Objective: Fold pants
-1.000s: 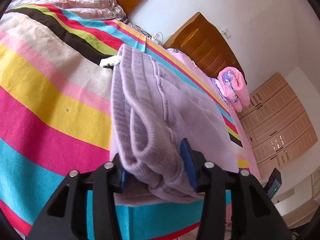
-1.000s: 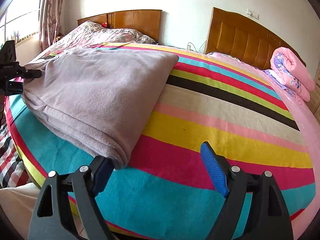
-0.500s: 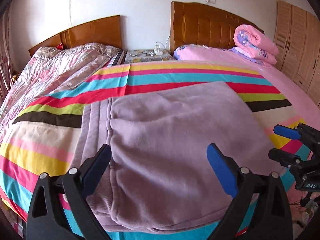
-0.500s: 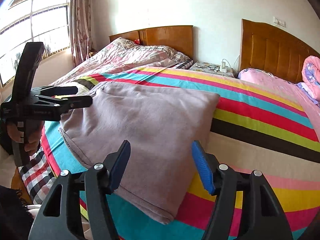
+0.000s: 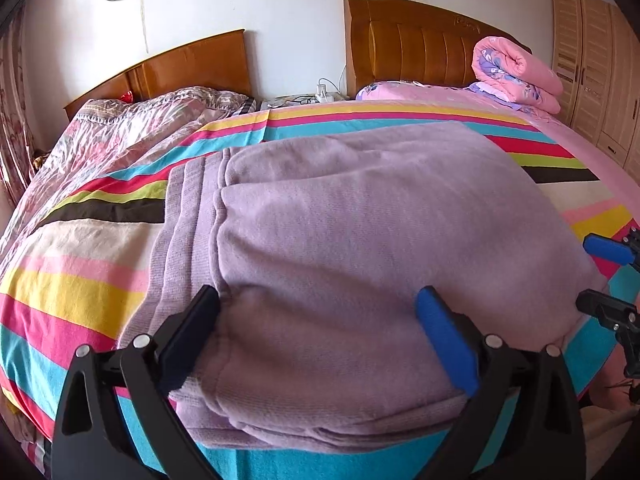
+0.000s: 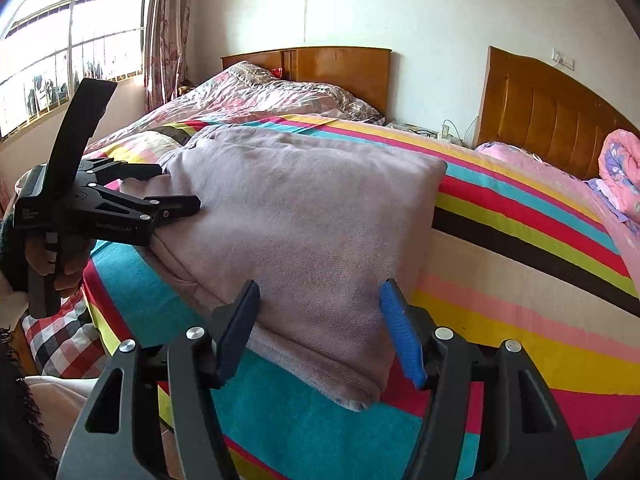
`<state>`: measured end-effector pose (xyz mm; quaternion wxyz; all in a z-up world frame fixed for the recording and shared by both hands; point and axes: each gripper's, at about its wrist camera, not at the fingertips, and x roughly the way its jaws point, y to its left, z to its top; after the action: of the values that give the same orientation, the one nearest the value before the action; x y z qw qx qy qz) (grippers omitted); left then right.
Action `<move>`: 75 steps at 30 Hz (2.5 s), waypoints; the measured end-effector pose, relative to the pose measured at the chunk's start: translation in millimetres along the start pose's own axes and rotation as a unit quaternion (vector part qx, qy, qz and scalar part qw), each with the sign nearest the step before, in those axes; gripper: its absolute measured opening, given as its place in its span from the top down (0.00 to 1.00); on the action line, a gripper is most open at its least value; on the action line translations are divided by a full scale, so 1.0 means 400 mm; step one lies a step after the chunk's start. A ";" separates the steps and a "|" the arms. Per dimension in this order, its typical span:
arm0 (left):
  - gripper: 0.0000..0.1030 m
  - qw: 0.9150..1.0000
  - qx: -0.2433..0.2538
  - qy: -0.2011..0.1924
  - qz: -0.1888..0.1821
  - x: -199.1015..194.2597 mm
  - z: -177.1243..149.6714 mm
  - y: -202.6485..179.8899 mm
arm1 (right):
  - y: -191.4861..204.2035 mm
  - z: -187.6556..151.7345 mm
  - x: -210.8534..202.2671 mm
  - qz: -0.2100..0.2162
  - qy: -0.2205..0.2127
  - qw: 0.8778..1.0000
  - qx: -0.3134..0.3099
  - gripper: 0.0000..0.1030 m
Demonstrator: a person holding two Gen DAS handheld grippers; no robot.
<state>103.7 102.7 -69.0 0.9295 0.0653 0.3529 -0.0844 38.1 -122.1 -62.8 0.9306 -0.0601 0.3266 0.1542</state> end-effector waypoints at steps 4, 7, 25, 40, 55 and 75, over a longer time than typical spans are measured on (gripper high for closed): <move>0.03 1.000 0.000 -0.002 0.003 -0.001 0.001 -0.002 | -0.034 -0.018 0.013 0.020 0.006 0.999 0.043 0.36; 0.02 1.000 0.000 -0.002 0.002 -0.001 0.000 -0.003 | -0.056 -0.028 0.020 0.035 0.010 0.997 0.072 0.31; 0.02 1.000 0.008 -0.006 0.005 0.001 -0.003 -0.009 | -0.163 0.159 -0.019 0.055 -0.018 0.998 0.040 0.26; 0.02 0.997 -0.043 -0.061 -0.034 -0.023 0.371 0.047 | -0.189 0.316 0.219 0.104 0.016 0.994 0.013 0.26; 0.02 0.991 -0.126 -0.004 -0.032 0.139 0.239 0.128 | -0.355 0.361 0.393 0.110 0.077 0.987 0.083 0.18; 0.01 0.994 -0.107 0.018 -0.008 0.164 0.243 0.107 | -0.200 0.344 0.293 0.143 0.060 0.988 0.009 0.14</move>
<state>223.5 119.6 -37.9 0.9240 -0.0356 0.3772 -0.0525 231.9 -139.4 -28.2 0.8781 -0.0134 0.3886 0.2787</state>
